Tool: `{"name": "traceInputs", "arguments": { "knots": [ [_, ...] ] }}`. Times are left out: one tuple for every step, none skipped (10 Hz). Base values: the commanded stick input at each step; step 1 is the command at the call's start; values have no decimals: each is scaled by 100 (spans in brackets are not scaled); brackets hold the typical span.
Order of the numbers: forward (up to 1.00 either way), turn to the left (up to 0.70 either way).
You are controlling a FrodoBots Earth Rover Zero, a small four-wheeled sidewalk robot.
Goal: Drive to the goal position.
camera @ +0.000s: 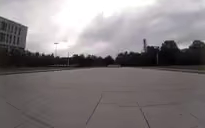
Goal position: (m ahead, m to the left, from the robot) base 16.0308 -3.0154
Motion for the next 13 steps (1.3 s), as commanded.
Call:
{"name": "traceInputs", "arguments": {
  "knots": [
    [70, 0],
    [70, 0],
    [70, 0],
    [70, 0],
    [70, 0],
    [70, 0],
    [70, 0],
    [70, 0],
    [70, 0],
    [70, 0],
    [70, 0],
    [70, 0],
    [70, 0]
  ]
}}
